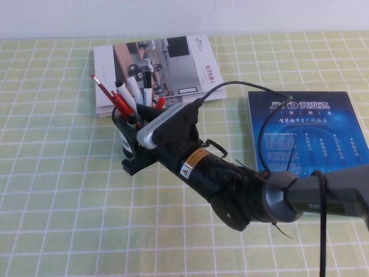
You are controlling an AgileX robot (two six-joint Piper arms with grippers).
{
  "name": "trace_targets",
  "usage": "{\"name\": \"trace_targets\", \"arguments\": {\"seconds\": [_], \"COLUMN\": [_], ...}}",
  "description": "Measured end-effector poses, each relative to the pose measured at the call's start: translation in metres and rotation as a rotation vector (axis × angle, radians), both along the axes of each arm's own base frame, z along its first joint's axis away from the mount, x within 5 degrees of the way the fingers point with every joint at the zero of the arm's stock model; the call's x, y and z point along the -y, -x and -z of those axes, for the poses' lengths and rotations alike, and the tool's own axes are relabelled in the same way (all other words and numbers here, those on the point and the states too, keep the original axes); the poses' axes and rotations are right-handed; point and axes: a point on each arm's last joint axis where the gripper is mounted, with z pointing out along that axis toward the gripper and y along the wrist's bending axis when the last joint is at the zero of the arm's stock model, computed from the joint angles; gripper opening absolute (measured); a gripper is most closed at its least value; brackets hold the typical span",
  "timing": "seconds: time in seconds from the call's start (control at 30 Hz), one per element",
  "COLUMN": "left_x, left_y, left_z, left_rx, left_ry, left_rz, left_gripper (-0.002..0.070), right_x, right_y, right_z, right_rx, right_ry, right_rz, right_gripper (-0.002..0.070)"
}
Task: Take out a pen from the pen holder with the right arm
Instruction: 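Take a marker out of the pen holder and lay it on the table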
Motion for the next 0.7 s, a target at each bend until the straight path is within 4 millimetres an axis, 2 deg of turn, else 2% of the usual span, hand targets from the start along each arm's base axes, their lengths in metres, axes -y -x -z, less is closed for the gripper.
{"name": "trace_targets", "arguments": {"seconds": [0.43, 0.57, 0.7], "left_x": [0.000, 0.000, 0.000], "left_y": [0.000, 0.000, 0.000], "left_z": [0.000, 0.000, 0.000], "left_rx": [0.000, 0.000, 0.000], "left_ry": [0.000, 0.000, 0.000], "left_rz": [0.000, 0.000, 0.000], "left_gripper": [-0.0005, -0.0005, -0.0005], "right_x": [-0.012, -0.012, -0.012], "right_y": [-0.011, -0.013, -0.014], "right_z": [0.016, 0.015, 0.014], "right_rx": [-0.036, -0.041, -0.048], "right_ry": [0.043, 0.036, 0.027], "right_rz": [0.006, 0.014, 0.026], "right_gripper": [0.0322, 0.0263, 0.0172]}}
